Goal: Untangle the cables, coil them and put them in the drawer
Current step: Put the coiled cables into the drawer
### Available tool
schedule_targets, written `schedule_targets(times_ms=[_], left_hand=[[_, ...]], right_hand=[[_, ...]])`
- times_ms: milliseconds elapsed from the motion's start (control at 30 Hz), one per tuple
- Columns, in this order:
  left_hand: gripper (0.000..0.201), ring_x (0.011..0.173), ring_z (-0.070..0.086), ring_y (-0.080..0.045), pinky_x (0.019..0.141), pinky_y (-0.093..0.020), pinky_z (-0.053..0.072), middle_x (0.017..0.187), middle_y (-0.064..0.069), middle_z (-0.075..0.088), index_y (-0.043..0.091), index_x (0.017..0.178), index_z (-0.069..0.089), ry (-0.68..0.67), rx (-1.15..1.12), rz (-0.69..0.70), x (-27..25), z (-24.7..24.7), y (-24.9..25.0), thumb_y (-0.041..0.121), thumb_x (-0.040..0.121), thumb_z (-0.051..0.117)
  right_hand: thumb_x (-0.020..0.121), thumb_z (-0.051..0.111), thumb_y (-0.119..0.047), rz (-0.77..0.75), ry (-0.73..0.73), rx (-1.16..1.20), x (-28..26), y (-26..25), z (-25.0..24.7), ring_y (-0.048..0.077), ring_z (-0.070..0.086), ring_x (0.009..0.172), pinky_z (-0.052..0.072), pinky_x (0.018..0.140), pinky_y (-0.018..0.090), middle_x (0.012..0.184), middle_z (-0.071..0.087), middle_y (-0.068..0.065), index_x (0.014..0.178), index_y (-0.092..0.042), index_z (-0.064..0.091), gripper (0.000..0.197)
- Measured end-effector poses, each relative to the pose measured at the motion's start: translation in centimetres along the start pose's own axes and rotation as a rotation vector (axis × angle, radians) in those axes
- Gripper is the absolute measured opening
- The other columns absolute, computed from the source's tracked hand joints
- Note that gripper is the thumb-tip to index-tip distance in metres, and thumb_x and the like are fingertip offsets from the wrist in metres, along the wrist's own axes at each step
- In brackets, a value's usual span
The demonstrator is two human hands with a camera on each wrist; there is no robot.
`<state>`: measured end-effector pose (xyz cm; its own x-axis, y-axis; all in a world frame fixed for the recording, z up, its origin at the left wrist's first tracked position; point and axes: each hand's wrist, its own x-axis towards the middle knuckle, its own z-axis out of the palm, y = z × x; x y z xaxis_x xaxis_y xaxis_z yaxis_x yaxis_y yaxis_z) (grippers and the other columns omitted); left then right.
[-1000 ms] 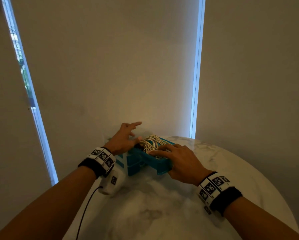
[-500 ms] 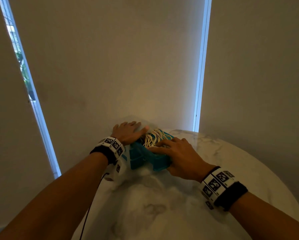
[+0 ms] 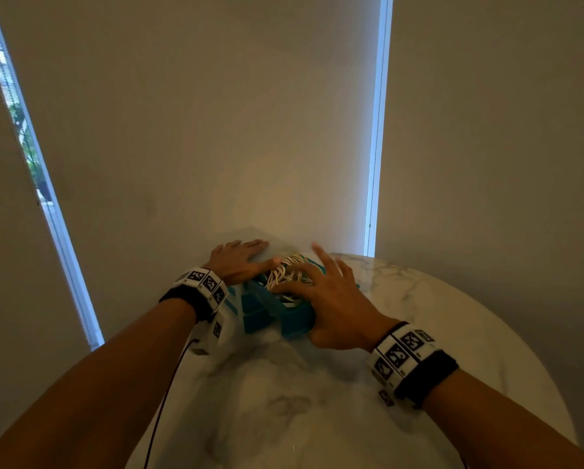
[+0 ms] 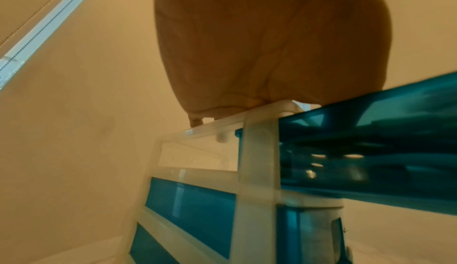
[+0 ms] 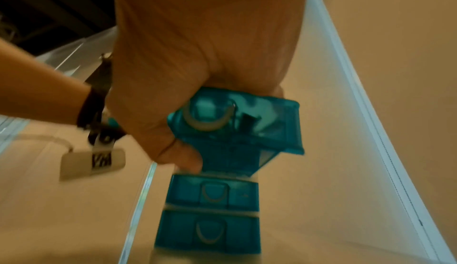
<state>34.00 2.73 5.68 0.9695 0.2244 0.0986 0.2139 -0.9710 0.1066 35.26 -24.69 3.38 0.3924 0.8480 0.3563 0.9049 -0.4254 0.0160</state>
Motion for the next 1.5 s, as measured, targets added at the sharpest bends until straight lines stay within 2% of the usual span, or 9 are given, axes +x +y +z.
schedule_targets(times_ms=[67,133,400,533,633,867,1000,1233,1500], left_hand=[[0.093,0.163,0.016,-0.033,0.13,-0.062,0.01,0.178,0.009,0.012,0.041,0.169,0.011,0.011,-0.012,0.007,0.2,0.1,-0.2,0.091,0.091,0.023],[0.095,0.163,0.017,-0.033,0.13,-0.062,0.011,0.178,0.01,0.013,0.042,0.168,0.013,0.029,-0.013,0.001,0.3,0.2,-0.4,0.093,0.089,0.023],[0.142,0.163,0.017,-0.029,0.13,-0.06,0.011,0.177,0.013,0.016,0.044,0.167,0.018,0.045,-0.071,0.037,0.9,0.3,-0.7,0.117,0.046,0.01],[0.126,0.163,0.017,-0.03,0.131,-0.059,0.008,0.176,0.013,0.017,0.042,0.167,0.02,0.039,-0.086,0.004,0.2,0.2,0.1,0.107,0.059,0.019],[0.107,0.162,0.018,-0.03,0.131,-0.059,0.008,0.176,0.013,0.018,0.044,0.167,0.02,0.042,-0.096,-0.003,-0.3,0.2,0.2,0.098,0.074,0.025],[0.096,0.162,0.019,-0.027,0.131,-0.053,0.008,0.175,0.018,0.02,0.048,0.166,0.023,0.056,-0.146,0.047,-0.4,0.4,0.0,0.091,0.08,0.028],[0.1,0.162,0.019,-0.026,0.131,-0.057,0.008,0.175,0.017,0.022,0.049,0.165,0.025,0.061,-0.186,0.056,-0.3,0.5,0.1,0.099,0.079,0.02],[0.11,0.162,0.019,-0.028,0.131,-0.055,0.009,0.175,0.016,0.022,0.048,0.165,0.023,0.081,-0.148,0.056,-0.6,0.8,0.9,0.103,0.069,0.022],[0.072,0.162,0.018,-0.028,0.131,-0.052,0.006,0.175,0.007,0.025,0.041,0.164,0.034,0.042,-0.367,-0.005,-1.6,-0.5,1.9,0.076,0.101,0.034]], right_hand=[[0.071,0.086,-0.053,0.072,-0.054,0.041,0.2,0.4,-0.3,0.042,-0.022,0.161,-0.007,0.125,0.072,0.177,-0.01,0.001,0.155,-0.057,0.021,0.106],[0.071,0.089,-0.051,0.103,-0.176,0.071,0.8,0.8,-0.9,0.041,-0.009,0.163,-0.002,0.129,0.066,0.176,-0.02,0.007,0.157,-0.056,0.008,0.118],[0.047,0.096,-0.073,0.103,-0.486,0.125,4.0,2.3,-2.8,0.032,-0.006,0.164,-0.005,0.13,0.063,0.179,-0.002,0.001,0.16,-0.055,0.001,0.149],[0.054,0.098,-0.058,0.028,-0.441,0.111,4.5,2.4,-2.8,0.034,0.029,0.15,0.021,0.128,0.057,0.164,0.035,0.002,0.159,-0.041,0.016,0.134],[0.059,0.097,-0.053,-0.015,-0.404,0.126,3.8,2.3,-2.7,0.03,0.036,0.137,0.037,0.119,0.053,0.154,0.041,0.002,0.155,-0.038,0.023,0.123],[0.065,0.095,-0.055,-0.093,-0.392,0.018,4.0,3.0,-3.4,0.026,0.041,0.138,0.029,0.124,0.044,0.155,0.042,0.002,0.158,-0.037,0.024,0.118],[0.063,0.079,-0.083,-0.071,-0.27,-0.139,4.9,1.4,-2.2,0.034,0.044,0.145,0.008,0.13,0.064,0.16,0.036,0.012,0.164,-0.036,0.007,0.133],[0.078,0.089,-0.049,-0.072,0.041,-0.03,0.2,2.2,0.3,0.029,0.057,0.132,0.055,0.105,0.046,0.151,0.054,0.009,0.151,-0.015,0.051,0.089],[0.075,0.089,-0.049,0.018,0.167,-0.183,4.5,0.3,2.1,0.031,0.047,0.129,0.048,0.105,0.048,0.146,0.047,0.01,0.138,-0.014,0.063,0.077]])
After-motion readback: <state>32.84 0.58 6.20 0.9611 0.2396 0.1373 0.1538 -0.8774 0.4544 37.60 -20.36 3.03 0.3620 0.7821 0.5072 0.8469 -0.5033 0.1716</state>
